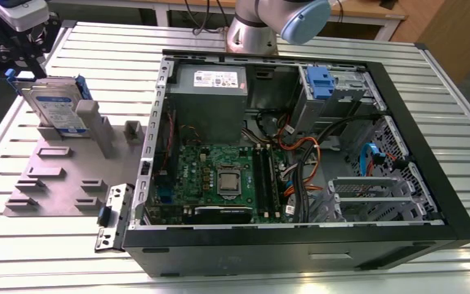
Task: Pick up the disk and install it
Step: 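Pick up the disk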
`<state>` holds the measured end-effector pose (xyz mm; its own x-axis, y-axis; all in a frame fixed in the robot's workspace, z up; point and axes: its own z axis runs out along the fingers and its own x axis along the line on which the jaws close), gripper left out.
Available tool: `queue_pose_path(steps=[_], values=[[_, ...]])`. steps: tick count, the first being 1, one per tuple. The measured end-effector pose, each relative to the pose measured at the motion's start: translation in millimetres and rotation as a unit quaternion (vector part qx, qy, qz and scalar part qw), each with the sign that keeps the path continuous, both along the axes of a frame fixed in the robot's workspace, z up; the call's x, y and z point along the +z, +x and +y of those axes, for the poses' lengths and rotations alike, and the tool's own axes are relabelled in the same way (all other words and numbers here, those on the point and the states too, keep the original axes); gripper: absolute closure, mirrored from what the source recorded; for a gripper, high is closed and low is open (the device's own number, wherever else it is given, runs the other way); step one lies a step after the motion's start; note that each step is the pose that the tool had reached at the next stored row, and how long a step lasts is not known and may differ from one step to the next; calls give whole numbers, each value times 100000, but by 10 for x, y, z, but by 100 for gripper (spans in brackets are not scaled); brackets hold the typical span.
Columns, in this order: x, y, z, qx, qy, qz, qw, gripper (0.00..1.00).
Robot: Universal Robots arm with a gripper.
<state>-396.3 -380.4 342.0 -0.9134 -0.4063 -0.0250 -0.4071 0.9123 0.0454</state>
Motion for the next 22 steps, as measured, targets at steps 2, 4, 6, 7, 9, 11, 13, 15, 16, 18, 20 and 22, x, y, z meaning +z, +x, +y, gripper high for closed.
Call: queue_pose_path(steps=[2, 4, 6, 7, 9, 11, 13, 15, 16, 18, 20, 22], values=[[0, 0, 0, 81, 1, -1, 100000, 89], [0, 0, 0, 170, -1, 0, 100000, 89], [0, 0, 0, 254, 1, -3, 100000, 89], [0, 0, 0, 293, -1, 0, 100000, 89], [0, 0, 0, 379, 0, -2, 99999, 89], [0, 0, 0, 466, 0, -2, 99999, 89], [0, 0, 0, 516, 0, -3, 99999, 89], [0, 0, 0, 705, 0, 0, 99998, 89], [0, 0, 0, 957, -2, -1, 99995, 89], [-1, 0, 0, 1813, 1, -4, 99984, 89], [-3, 0, 0, 3075, -1, -1, 99953, 89], [-5, 0, 0, 4771, -1, 3, 99886, 89]])
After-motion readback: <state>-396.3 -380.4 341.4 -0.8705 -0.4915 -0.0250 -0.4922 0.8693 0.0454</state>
